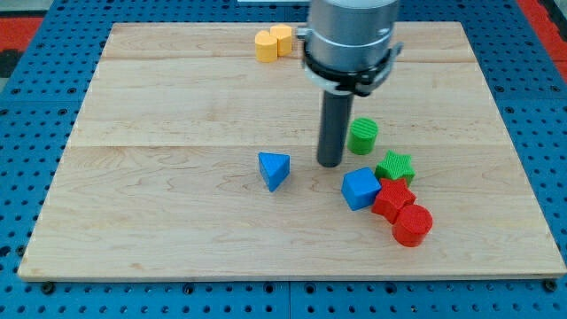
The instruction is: Place the green circle and blue cube to the top of the green star
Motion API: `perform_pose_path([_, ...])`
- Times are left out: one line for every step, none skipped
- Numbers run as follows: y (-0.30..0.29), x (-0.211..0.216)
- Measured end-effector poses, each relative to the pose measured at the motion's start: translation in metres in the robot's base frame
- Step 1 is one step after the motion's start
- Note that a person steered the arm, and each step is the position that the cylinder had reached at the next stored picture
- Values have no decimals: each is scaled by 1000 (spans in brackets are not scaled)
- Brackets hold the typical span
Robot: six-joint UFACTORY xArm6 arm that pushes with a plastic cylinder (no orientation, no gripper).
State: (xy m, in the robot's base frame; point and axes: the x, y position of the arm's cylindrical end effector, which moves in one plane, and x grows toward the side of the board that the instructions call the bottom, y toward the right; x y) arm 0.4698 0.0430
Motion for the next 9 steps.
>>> perform_pose_path([19,-58])
perform_pose_path([32,-42])
perform_pose_path([42,-33])
perform_pose_path([22,-12])
perform_pose_path([34,-4])
perform_pose_path([43,-15])
perform_pose_path([39,-17])
perform_pose_path([2,67])
perform_pose_path([-4,116])
